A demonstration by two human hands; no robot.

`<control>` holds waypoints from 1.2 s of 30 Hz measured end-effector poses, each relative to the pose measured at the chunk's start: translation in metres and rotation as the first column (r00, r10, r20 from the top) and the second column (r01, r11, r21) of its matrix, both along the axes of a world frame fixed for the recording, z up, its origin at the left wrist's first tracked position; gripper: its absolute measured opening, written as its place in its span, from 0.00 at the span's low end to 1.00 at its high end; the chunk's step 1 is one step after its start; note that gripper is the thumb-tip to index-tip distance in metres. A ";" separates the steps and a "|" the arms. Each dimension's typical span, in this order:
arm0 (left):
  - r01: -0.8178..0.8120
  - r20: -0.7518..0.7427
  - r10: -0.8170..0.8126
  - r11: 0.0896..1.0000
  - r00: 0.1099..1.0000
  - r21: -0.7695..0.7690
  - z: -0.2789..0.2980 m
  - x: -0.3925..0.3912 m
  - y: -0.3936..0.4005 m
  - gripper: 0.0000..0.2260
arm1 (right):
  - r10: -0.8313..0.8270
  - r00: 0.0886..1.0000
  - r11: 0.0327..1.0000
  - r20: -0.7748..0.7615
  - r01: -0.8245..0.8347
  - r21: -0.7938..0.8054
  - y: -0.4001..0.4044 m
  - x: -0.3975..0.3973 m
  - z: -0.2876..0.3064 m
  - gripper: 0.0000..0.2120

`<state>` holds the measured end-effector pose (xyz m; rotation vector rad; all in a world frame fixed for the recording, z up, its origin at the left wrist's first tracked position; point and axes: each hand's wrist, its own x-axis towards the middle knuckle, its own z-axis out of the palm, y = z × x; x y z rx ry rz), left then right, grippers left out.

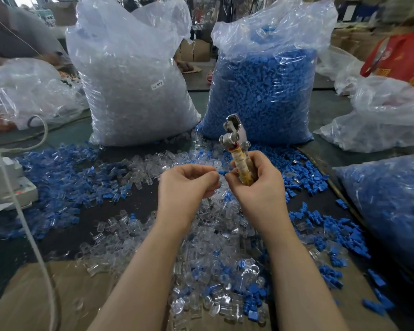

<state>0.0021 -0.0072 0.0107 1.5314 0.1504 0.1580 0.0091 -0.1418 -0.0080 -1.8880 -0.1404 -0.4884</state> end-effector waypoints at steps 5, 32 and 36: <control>-0.022 0.062 0.016 0.994 0.998 0.103 0.000 -0.001 -0.003 0.03 | -0.023 1.000 1.000 0.000 0.023 0.006 0.002 -0.001 0.002 0.07; -0.106 0.160 0.108 0.994 0.981 -0.022 -0.002 0.000 -0.003 0.04 | 0.178 0.978 0.981 -0.106 -0.167 0.103 -0.011 -0.002 0.003 0.03; -0.102 0.187 0.115 0.991 0.976 -0.082 -0.001 0.001 -0.001 0.05 | 0.235 0.953 0.972 -0.189 -0.233 0.032 -0.018 -0.001 0.001 0.04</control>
